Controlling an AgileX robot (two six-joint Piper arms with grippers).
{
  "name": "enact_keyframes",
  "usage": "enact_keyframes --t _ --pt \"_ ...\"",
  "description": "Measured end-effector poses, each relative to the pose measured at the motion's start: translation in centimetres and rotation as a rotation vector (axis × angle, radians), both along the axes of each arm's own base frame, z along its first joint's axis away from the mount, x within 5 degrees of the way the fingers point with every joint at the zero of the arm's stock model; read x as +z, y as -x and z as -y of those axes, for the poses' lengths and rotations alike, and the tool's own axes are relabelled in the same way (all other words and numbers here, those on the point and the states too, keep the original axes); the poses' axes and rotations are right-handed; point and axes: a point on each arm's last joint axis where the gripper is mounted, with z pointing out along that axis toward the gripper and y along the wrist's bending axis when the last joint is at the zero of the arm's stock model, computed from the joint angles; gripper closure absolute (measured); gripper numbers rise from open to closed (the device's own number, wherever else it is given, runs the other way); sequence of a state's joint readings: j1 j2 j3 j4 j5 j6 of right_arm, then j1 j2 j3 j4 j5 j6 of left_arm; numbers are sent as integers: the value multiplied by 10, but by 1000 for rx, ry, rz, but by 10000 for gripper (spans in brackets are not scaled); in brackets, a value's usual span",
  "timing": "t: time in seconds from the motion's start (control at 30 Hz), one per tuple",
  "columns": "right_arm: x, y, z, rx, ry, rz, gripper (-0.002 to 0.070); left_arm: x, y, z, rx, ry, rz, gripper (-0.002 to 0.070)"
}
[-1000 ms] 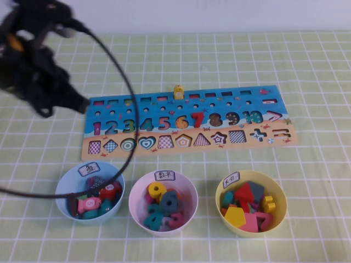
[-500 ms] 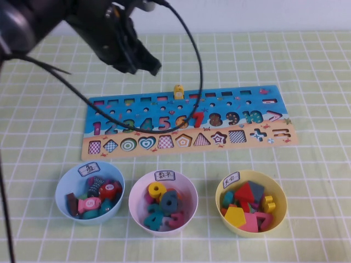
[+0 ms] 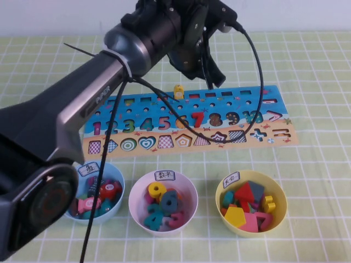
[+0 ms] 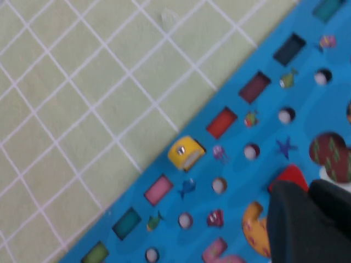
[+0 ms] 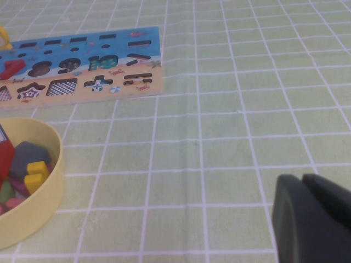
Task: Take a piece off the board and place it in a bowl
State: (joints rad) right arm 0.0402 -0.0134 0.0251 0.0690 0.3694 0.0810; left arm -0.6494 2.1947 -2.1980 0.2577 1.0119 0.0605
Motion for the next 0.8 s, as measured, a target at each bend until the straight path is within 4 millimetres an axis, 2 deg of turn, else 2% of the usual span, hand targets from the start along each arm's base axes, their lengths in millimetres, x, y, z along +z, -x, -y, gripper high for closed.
enact_keyframes --t 0.1,0.2,0.3,0.4,0.6,0.8 --pt "0 0 0 0 0 0 694 -2 -9 5 25 34 19 547" --pt "0 0 0 0 0 0 694 -1 -14 9 33 63 46 337" --pt "0 0 0 0 0 0 694 -5 -18 10 70 87 60 183" --pt "0 0 0 0 0 0 694 -7 -23 5 150 116 67 146" --pt "0 0 0 0 0 0 694 -22 -41 -10 230 156 43 162" --pt "0 0 0 0 2 0 694 -42 -48 -8 232 154 23 166"
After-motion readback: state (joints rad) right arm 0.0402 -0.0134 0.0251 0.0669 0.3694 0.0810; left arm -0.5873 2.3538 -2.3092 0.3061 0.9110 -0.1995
